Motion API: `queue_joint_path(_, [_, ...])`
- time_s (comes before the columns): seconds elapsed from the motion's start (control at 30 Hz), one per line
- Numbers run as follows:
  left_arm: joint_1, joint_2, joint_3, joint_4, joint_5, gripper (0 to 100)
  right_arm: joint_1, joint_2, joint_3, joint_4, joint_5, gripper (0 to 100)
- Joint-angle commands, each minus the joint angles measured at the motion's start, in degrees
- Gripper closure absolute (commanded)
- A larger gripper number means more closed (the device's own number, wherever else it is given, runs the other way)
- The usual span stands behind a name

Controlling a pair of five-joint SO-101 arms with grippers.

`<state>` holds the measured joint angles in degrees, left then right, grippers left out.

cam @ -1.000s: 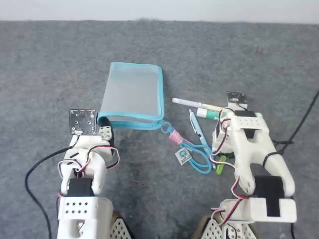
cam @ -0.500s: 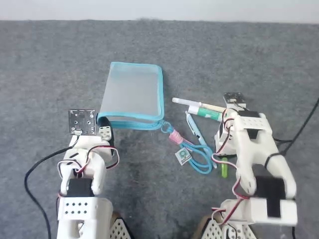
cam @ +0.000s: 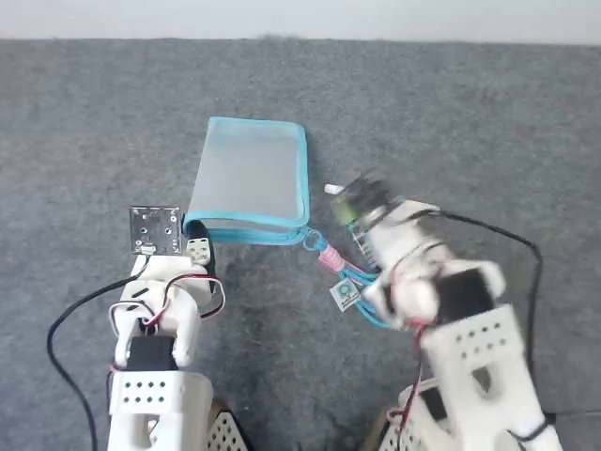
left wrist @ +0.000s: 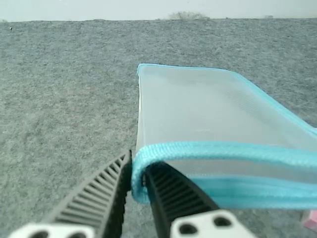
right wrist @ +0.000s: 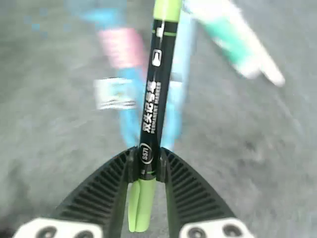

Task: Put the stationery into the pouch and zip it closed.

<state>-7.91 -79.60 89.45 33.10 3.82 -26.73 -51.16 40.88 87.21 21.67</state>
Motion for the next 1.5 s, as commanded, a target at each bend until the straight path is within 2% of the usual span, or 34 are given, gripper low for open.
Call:
queue_joint_path(0.0, [-0.09,0.88,-2.86,-1.85,1.32,99,-11.74,-0.48,-4.75,3.65,1.23,99.2])
queue_joint_path(0.13, [-0.09,0.88,-2.86,-1.85,1.32,99,-17.45,4.53,-7.03,3.65,0.79,99.2])
queue_joint_path(0.37, [-0.09,0.88,-2.86,-1.85,1.32,99,-17.27,20.26,-17.49,0.84,-5.80,99.2])
queue_joint_path(0.8, [-0.09,0.88,-2.86,-1.85,1.14,99,-17.10,46.55,-39.74,4.88,-8.09,99.2])
queue_joint_path(0.9, [0.18,0.88,-2.86,-1.85,1.05,99,-14.55,51.03,-46.24,5.23,-14.15,99.2])
queue_joint_path(1.0, [3.78,0.88,-2.07,-1.58,0.79,99,-11.12,56.22,-53.54,6.11,-18.29,99.2])
queue_joint_path(1.13, [9.14,0.79,-0.92,-1.67,-3.16,99,-8.22,63.87,-64.62,9.45,-21.10,99.2])
queue_joint_path(1.27, [10.55,1.14,-0.92,-1.49,-3.52,99,-7.60,71.43,-75.52,13.67,-22.51,98.9])
queue_joint_path(1.33, [10.29,1.14,-0.92,-1.49,-3.52,99,-7.87,74.42,-78.86,15.08,-22.86,93.7])
queue_joint_path(1.47, [10.11,1.14,-0.92,-1.67,-3.52,99,-7.78,76.44,-80.79,15.34,-22.95,76.4])
